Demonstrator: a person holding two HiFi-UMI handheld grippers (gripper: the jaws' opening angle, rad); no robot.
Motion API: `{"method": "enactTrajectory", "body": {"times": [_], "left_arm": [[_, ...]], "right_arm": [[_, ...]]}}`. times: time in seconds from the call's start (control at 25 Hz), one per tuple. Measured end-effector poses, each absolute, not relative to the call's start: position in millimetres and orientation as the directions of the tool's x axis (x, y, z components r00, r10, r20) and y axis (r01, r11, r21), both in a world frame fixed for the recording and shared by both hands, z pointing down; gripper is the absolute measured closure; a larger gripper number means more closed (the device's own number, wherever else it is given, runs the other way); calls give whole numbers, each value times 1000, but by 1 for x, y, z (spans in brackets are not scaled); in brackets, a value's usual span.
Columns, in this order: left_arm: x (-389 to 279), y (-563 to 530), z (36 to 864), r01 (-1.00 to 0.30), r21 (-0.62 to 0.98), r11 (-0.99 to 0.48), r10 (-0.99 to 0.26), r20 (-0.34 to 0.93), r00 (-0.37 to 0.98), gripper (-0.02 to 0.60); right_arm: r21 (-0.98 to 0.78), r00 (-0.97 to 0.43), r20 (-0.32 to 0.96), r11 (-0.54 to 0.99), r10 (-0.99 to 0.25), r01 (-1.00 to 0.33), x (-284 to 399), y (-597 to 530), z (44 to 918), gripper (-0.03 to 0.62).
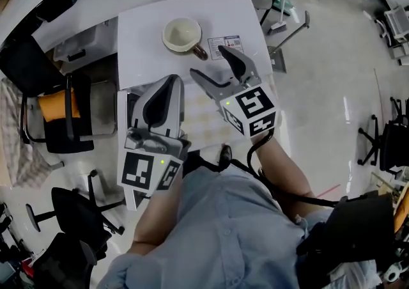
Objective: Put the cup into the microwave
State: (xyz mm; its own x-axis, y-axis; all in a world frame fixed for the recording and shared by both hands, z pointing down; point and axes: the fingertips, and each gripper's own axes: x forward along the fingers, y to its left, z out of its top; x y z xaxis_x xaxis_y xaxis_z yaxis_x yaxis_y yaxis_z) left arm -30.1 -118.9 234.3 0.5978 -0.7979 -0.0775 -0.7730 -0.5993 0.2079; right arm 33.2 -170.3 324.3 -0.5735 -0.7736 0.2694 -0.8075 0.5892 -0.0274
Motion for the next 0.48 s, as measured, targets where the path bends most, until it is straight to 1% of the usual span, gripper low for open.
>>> {"method": "enactTrajectory", "body": {"times": [0.12,0.2,0.28,0.32,0.44,0.48], "left_arm": [[-35,-129,237,-760,227,-608,-790,-82,608,577],[-39,-134,239,-754,241,-611,-787,-81,612,577],[-43,-139,242,-750,253,-611,-786,-78,613,577],[-45,-142,244,-749,258,-610,-786,-77,614,576],[-51,-150,248,-744,272,-611,-784,-77,616,577],[-52,-152,250,-742,276,-611,-783,-76,617,577]], "right_arm": [[1,-543,310,572,-780,-820,32,-178,334,271],[12,-520,327,554,-789,-833,33,-184,336,324],[33,-496,349,539,-796,-842,33,-191,339,358],[47,-485,361,535,-797,-844,32,-194,340,361],[82,-459,388,527,-799,-846,29,-201,345,396],[87,-453,393,523,-800,-848,29,-202,347,418]]}}
